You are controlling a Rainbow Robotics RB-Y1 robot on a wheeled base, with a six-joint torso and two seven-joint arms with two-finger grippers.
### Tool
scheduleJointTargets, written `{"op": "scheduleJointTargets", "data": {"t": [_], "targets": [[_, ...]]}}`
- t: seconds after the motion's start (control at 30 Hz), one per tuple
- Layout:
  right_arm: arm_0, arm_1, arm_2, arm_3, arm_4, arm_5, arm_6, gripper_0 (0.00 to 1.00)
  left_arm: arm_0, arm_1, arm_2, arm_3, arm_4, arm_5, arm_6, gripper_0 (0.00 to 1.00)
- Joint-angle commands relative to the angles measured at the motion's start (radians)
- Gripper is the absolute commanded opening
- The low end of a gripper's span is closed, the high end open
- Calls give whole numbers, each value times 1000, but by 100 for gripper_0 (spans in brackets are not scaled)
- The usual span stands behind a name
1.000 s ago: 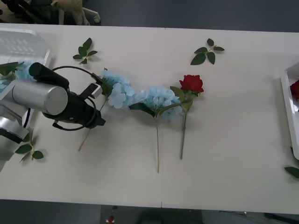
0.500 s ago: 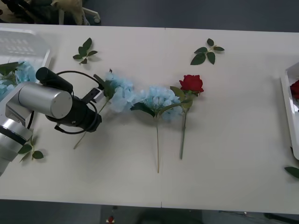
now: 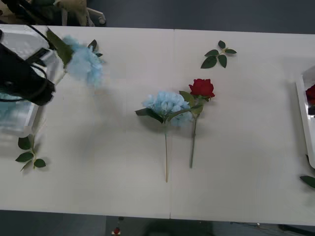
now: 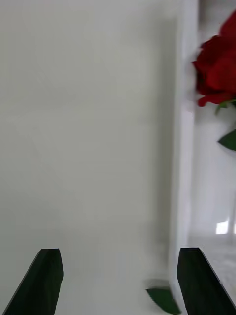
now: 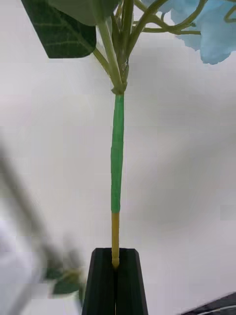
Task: Put the red flowers into the right box and the blue flowers into the left box
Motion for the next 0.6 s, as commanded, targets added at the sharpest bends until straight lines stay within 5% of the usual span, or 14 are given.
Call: {"op": "scheduleJointTargets", "data": {"t": [0.03,0.2,0.37,0.6], "targets": [[-9,-17,106,-125,18,-42,-182,68,-90,251,-44,-50,-12,91,-89,0],[-59,-17,259,-197,44,-141,-323,68,-90,372,-98,44,-197,29,-201,0],[-156,-17,414,-202,64,-261,-425,68,-90,382,-174,209,-390,-103,-215,0],[-271,-19,612,-191,98,-500,-532,68,-90,382,-266,449,-423,-339,-213,0]]}}
